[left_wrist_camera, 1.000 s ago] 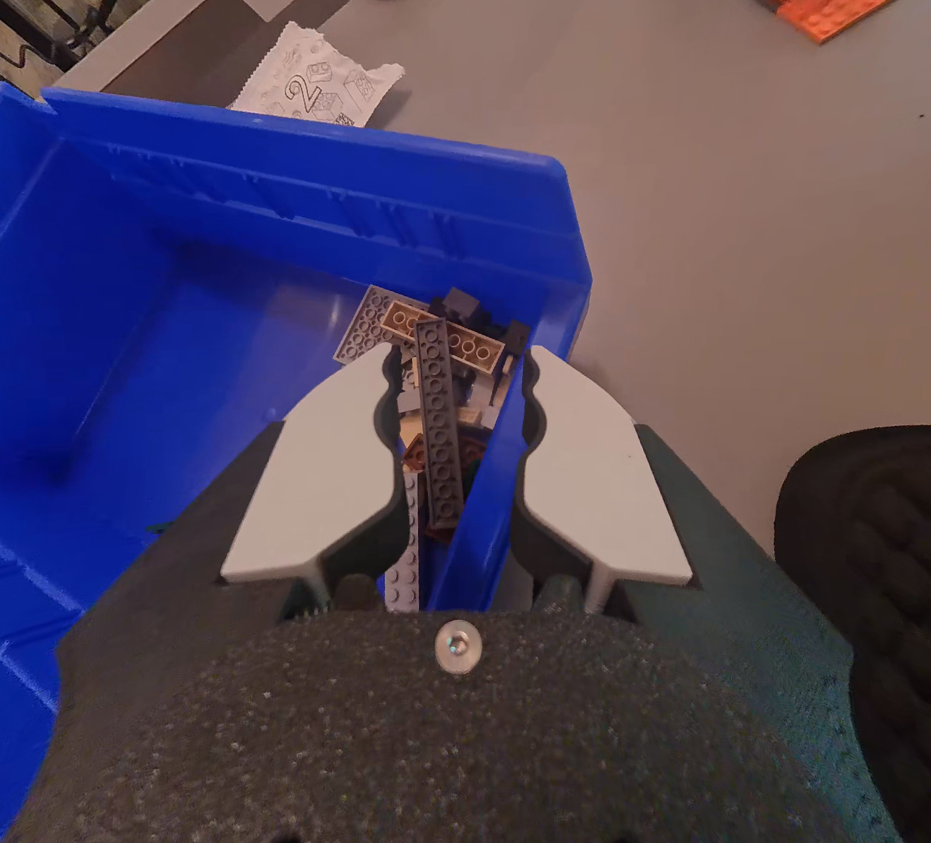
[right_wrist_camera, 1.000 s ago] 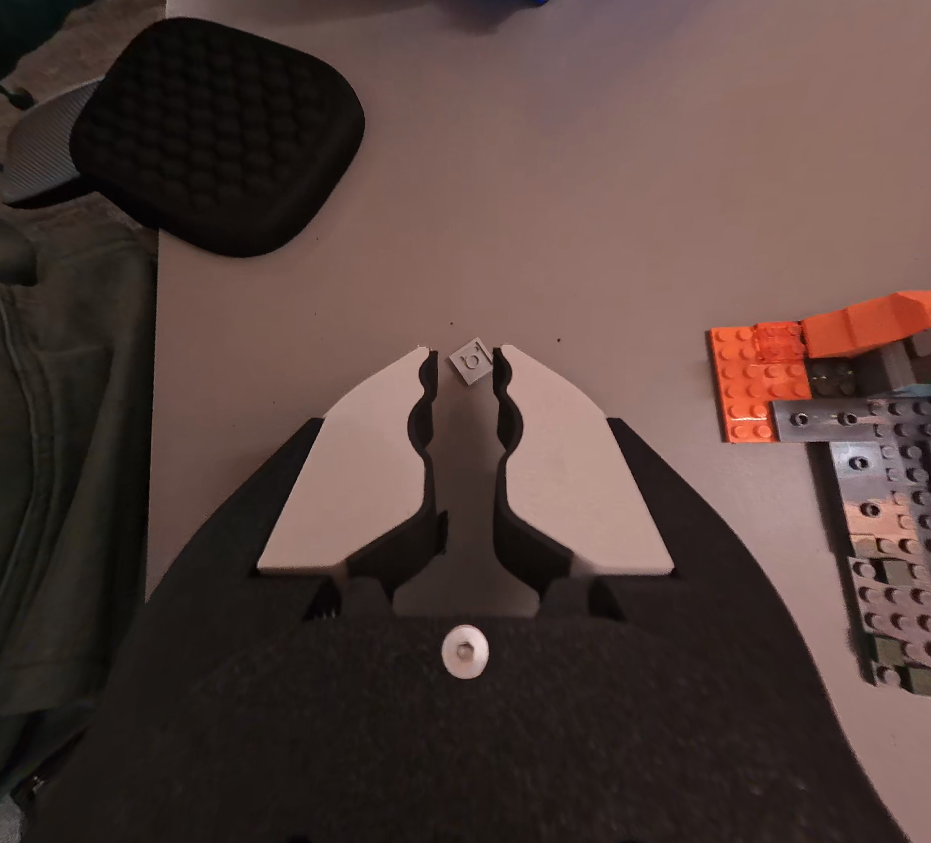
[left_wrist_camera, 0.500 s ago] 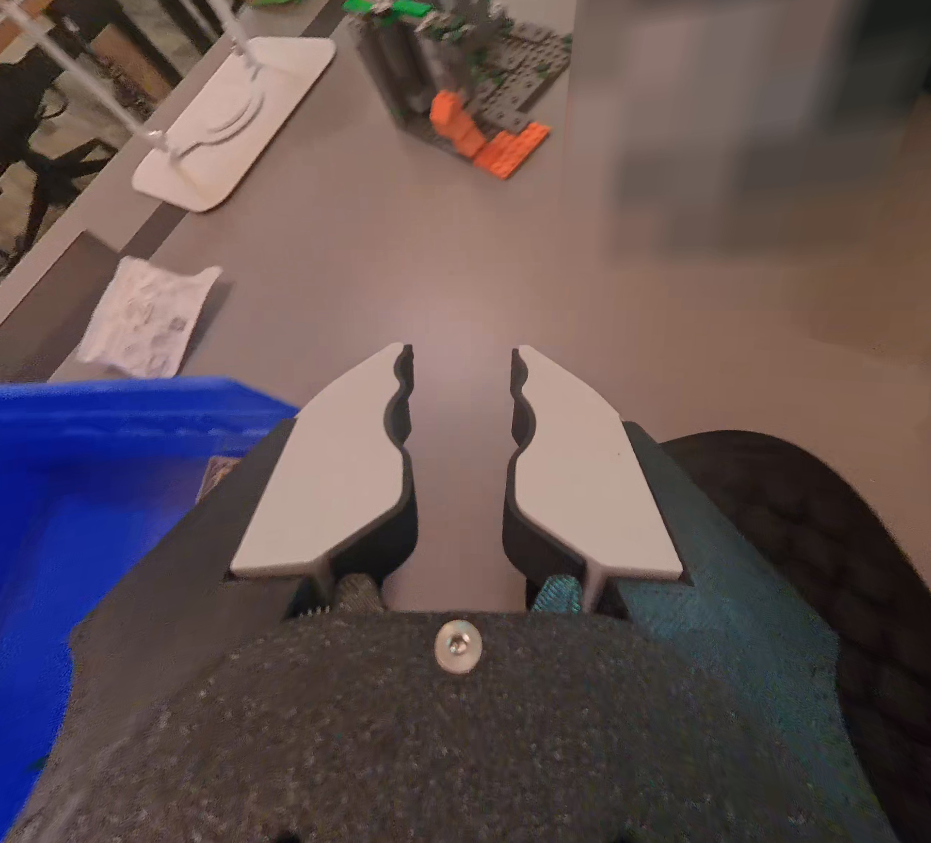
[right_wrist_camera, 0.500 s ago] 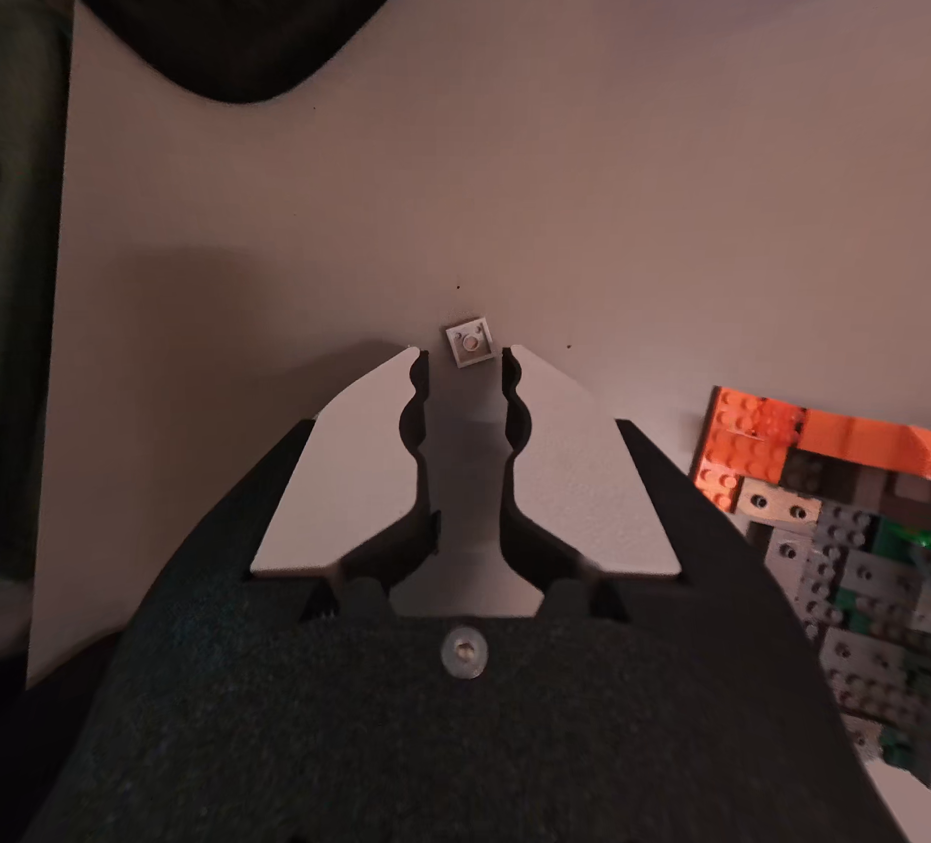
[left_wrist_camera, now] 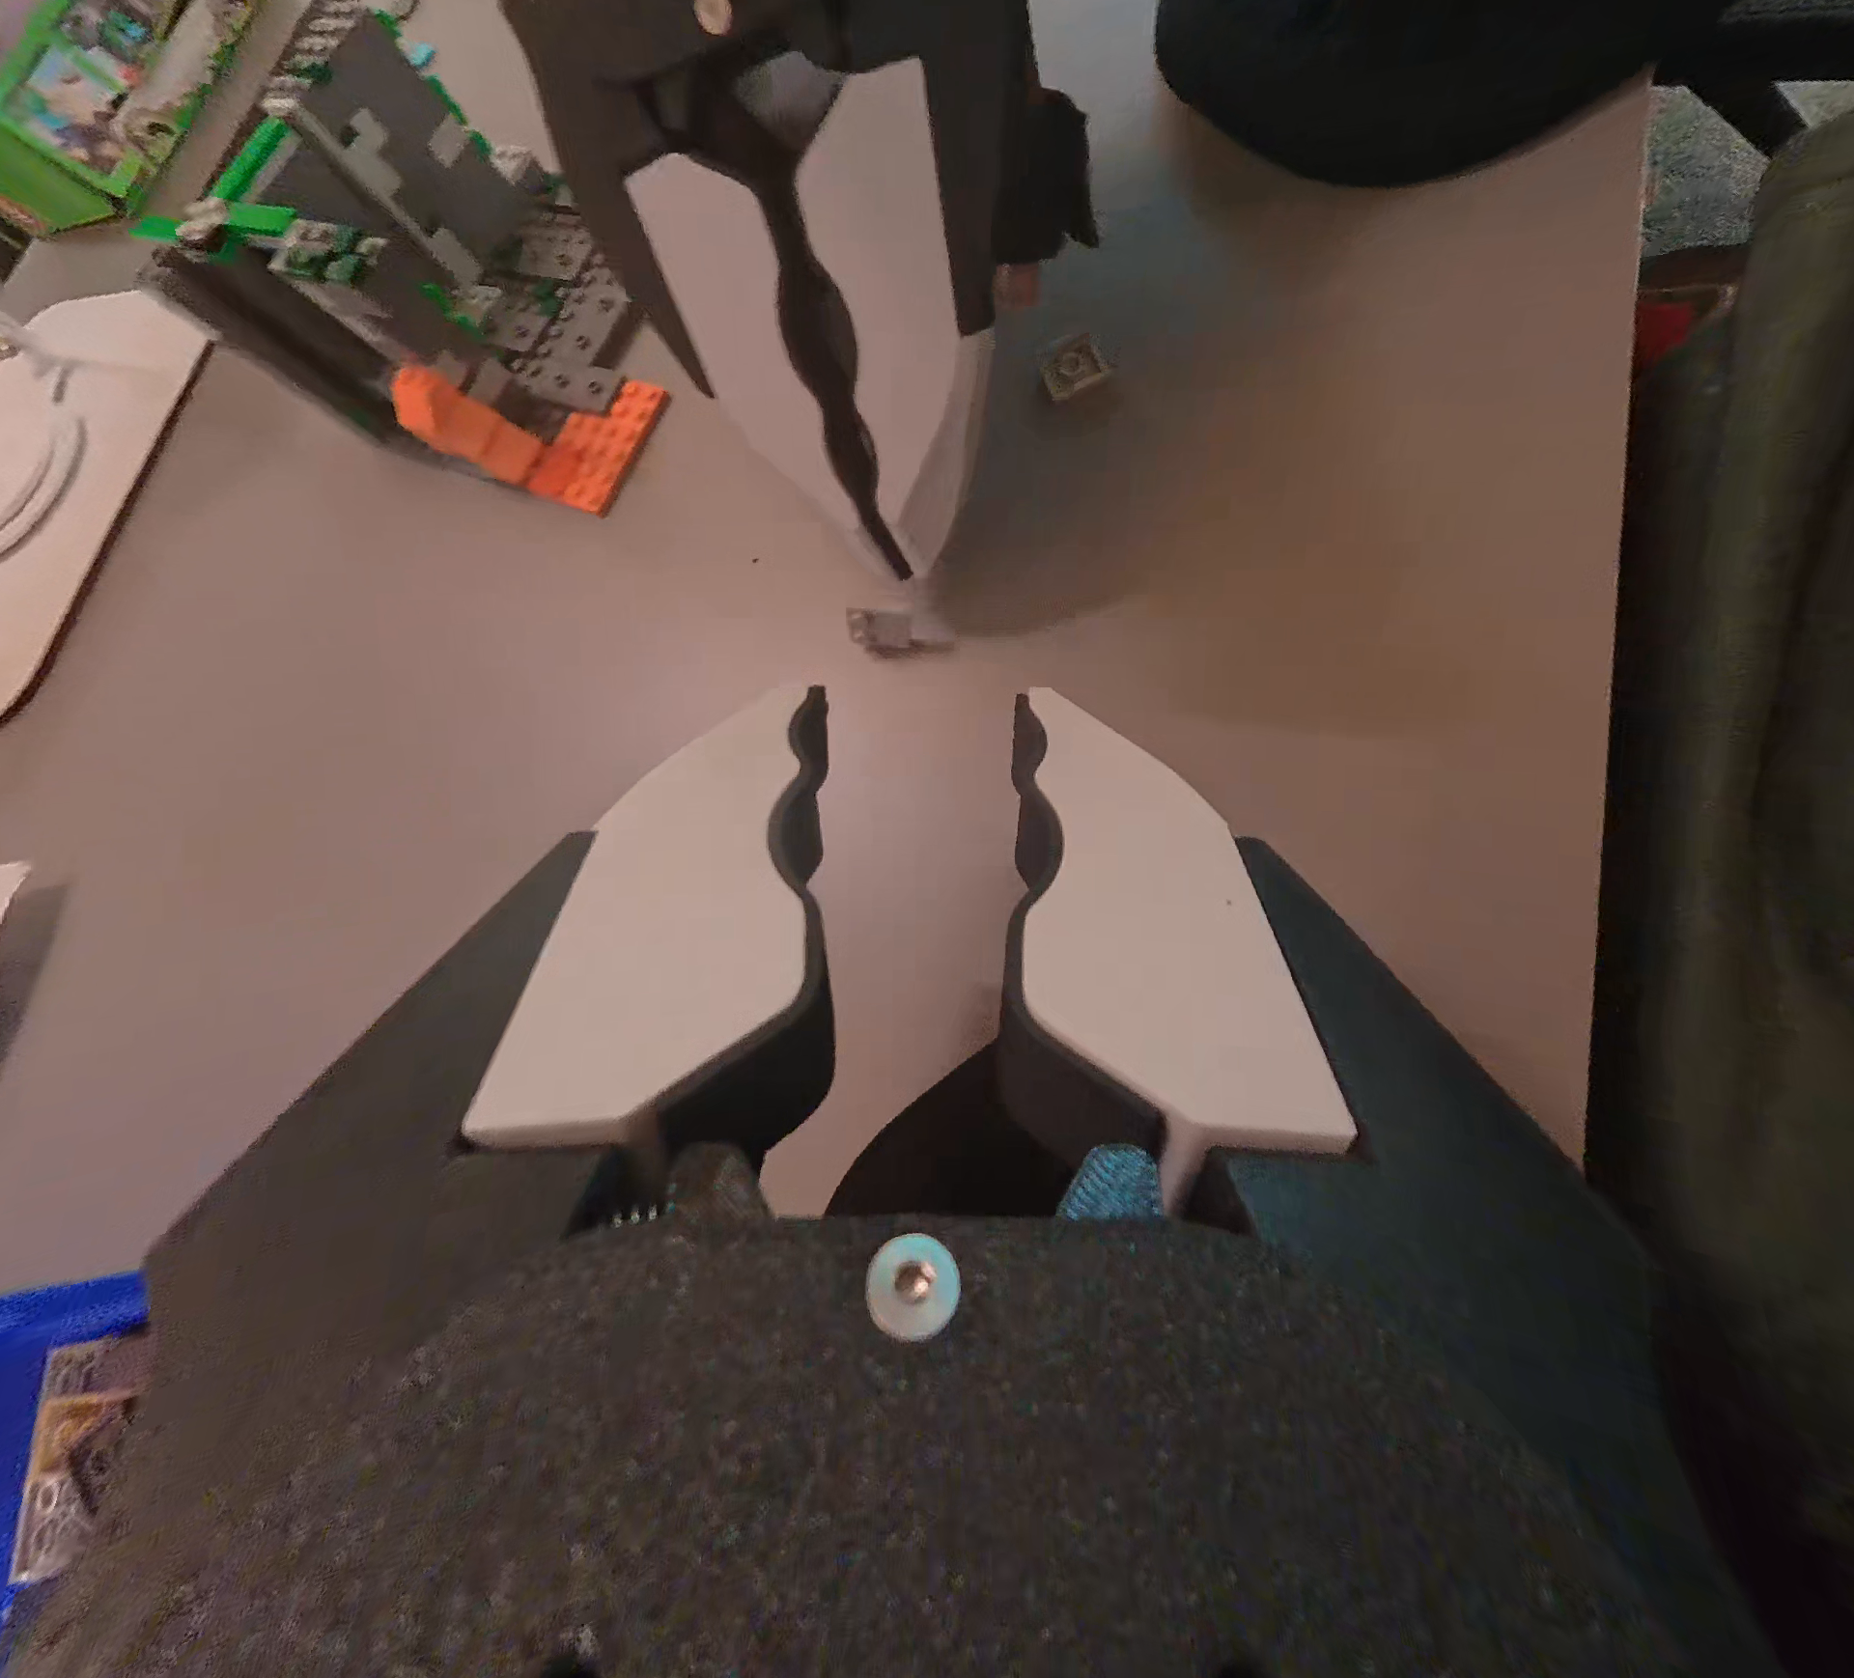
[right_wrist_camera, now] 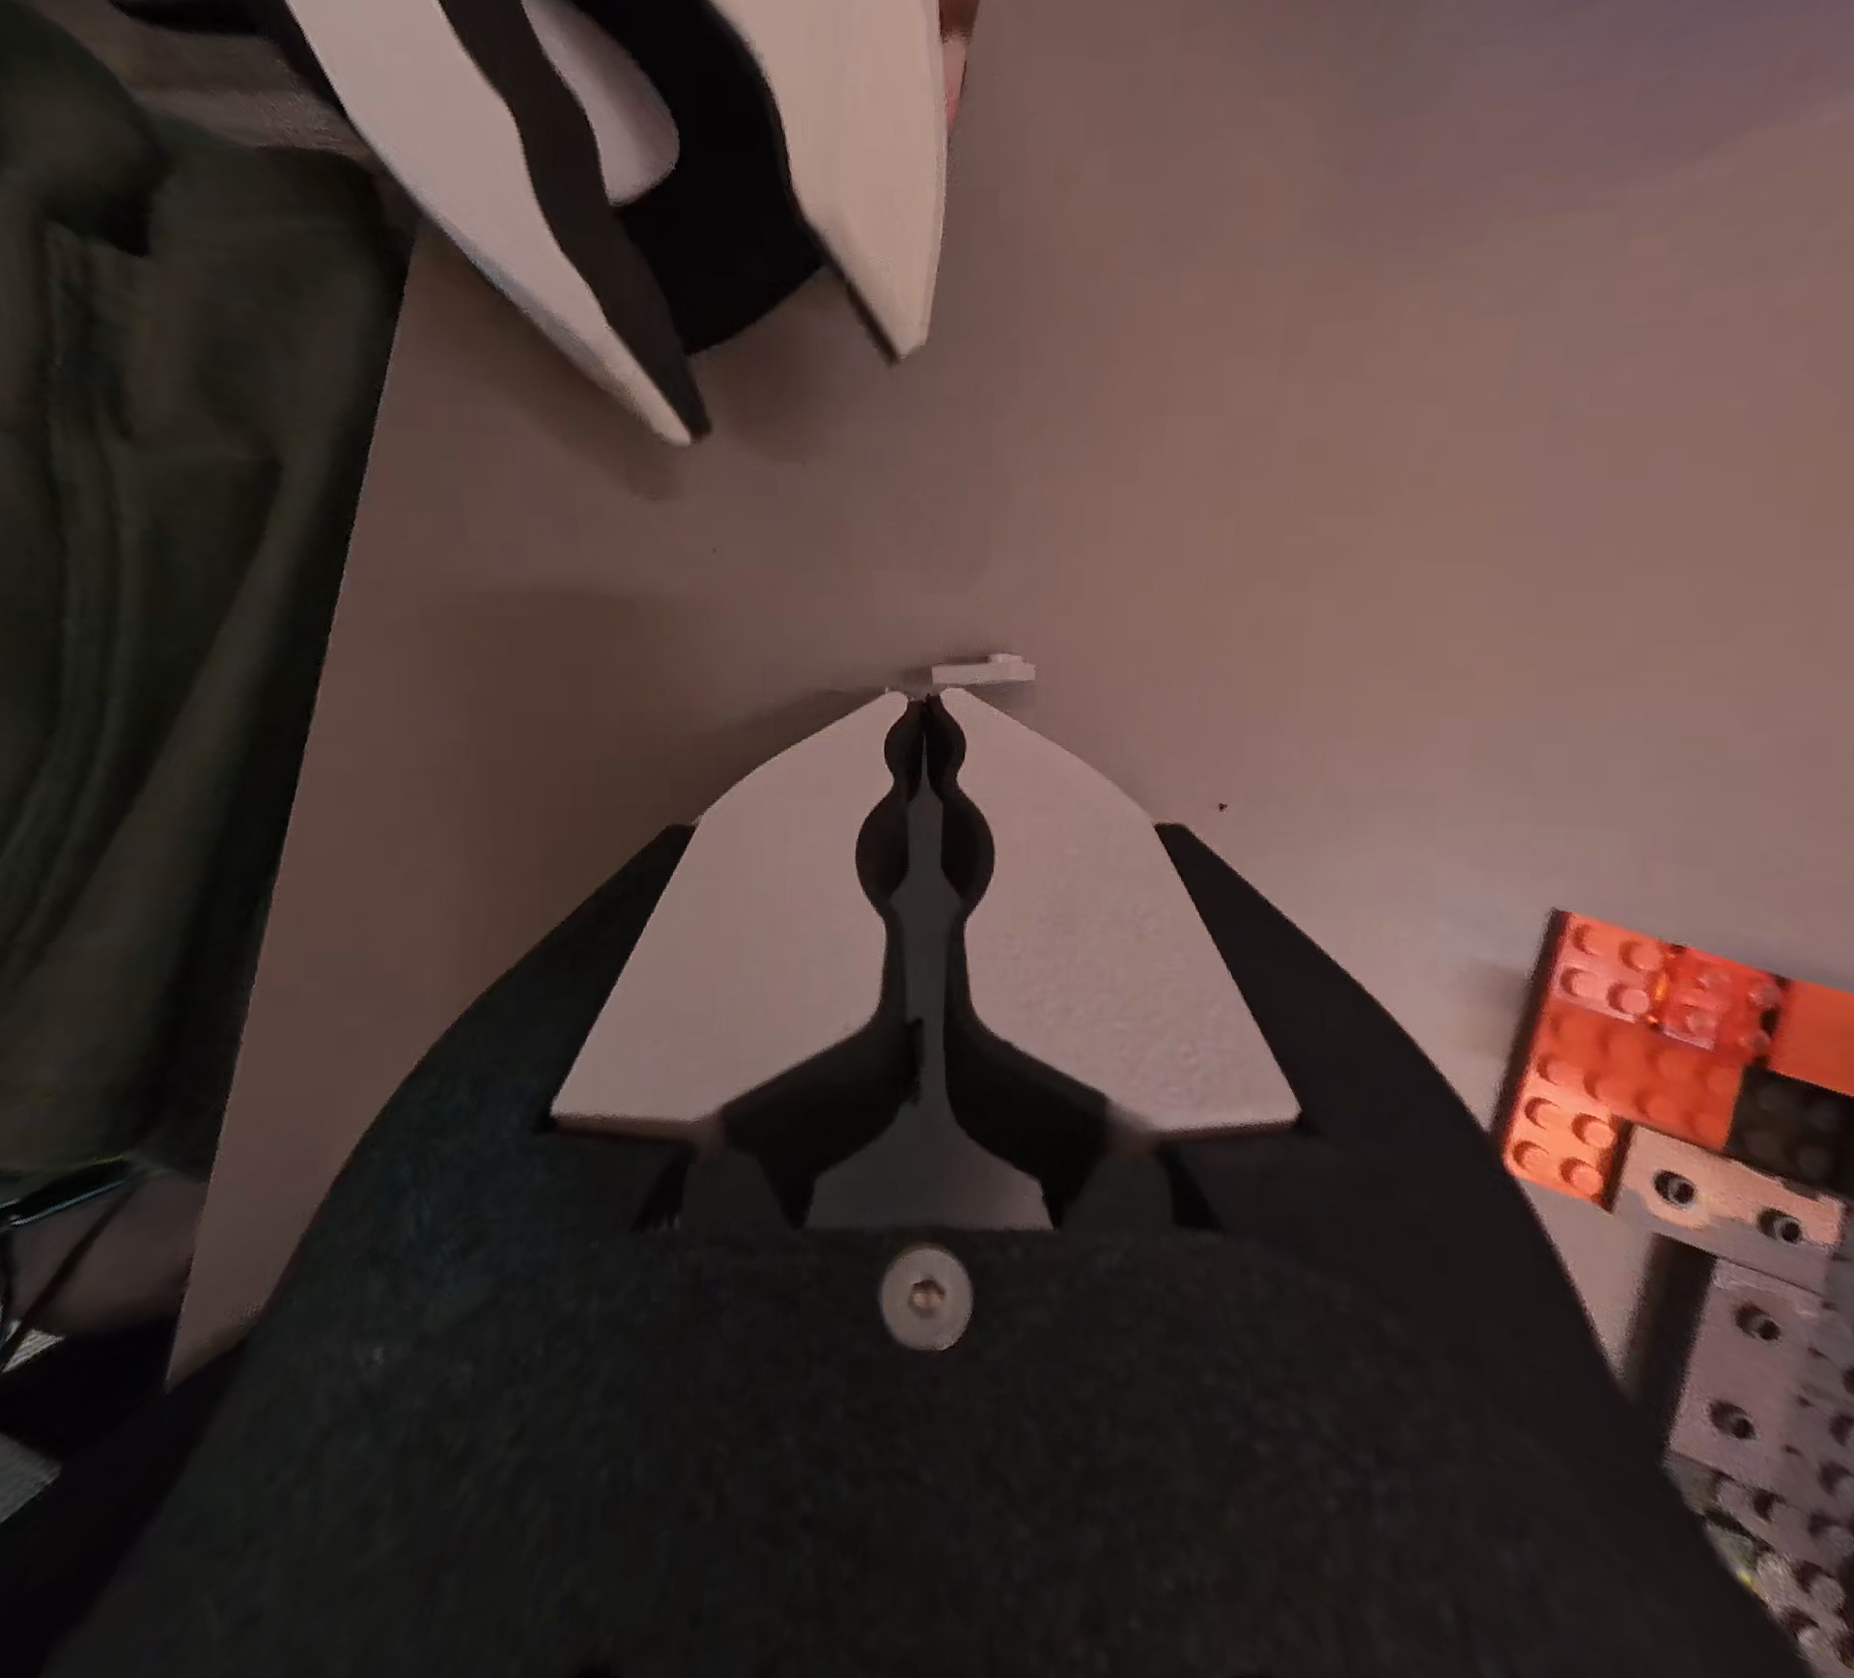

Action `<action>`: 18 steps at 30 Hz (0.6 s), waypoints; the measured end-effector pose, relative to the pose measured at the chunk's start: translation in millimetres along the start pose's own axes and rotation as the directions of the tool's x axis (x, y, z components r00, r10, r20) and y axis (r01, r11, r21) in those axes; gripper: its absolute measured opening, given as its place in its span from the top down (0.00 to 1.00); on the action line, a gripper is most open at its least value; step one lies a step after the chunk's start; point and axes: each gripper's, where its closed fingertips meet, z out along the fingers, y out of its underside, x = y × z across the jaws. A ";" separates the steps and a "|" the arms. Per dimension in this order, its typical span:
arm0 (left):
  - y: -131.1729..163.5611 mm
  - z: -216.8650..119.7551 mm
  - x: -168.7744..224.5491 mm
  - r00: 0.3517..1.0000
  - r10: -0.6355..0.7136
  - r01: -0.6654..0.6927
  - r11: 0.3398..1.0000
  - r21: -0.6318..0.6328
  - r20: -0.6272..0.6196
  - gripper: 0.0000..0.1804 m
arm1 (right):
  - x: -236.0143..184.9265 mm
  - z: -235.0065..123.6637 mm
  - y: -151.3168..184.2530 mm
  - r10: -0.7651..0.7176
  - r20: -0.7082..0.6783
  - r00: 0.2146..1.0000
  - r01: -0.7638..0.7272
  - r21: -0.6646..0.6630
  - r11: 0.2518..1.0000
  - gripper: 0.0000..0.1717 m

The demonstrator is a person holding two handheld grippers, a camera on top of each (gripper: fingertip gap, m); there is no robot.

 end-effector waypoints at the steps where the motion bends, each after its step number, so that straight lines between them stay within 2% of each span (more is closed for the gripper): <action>1: 1.4 3.5 2.3 1.000 0.010 -0.010 1.000 -0.012 -0.005 0.81 | 1.2 -0.2 0.0 -0.010 -0.020 1.000 0.010 -0.007 1.000 1.00; 4: 9.4 12.4 1.7 1.000 0.028 -0.028 0.998 -0.062 0.005 0.81 | 5.0 0.8 1.4 -0.017 -0.062 0.998 0.015 -0.030 0.999 0.99; 10: 20.3 24.5 -3.2 1.000 -0.009 0.008 0.992 -0.124 -0.006 0.81 | 9.9 3.6 4.4 -0.029 -0.106 0.994 0.023 -0.060 0.998 0.91; 15: 30.8 40.6 -11.9 0.980 -0.195 0.183 0.958 -0.219 -0.034 0.83 | 5.9 -5.2 4.6 -0.017 -0.105 0.994 0.012 -0.045 0.999 0.90; 18: 28.1 46.4 -10.7 0.966 -0.249 0.227 0.945 -0.236 -0.069 0.82 | -0.5 -17.1 15.3 -0.003 -0.095 0.995 -0.001 -0.043 0.999 0.90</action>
